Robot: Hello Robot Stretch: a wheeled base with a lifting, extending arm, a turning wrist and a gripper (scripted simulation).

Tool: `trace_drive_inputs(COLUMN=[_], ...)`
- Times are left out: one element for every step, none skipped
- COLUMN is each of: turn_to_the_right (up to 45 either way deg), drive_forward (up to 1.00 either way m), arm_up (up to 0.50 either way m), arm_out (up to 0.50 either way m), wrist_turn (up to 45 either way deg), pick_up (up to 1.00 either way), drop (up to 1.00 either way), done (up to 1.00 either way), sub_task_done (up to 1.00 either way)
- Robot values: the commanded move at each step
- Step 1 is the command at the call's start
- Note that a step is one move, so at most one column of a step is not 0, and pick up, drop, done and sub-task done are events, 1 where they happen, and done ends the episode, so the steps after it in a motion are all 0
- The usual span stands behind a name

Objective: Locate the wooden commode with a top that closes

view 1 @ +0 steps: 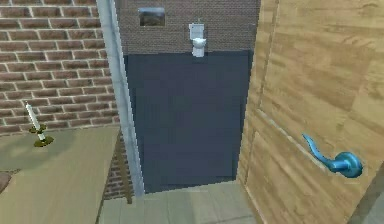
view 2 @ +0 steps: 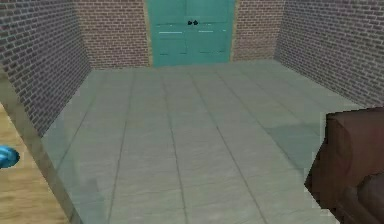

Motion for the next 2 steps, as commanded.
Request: trace_drive_inputs(turn_to_the_right=[-9.0,0.0], drive_forward=[0.0,0.3], arm_up=[0.0,0.0], arm_out=[0.0,0.0], wrist_turn=[0.0,0.0], pick_up=[0.0,0.0], drop=[0.0,0.0], done=[0.0,0.0], sub_task_done=[0.0,0.0])
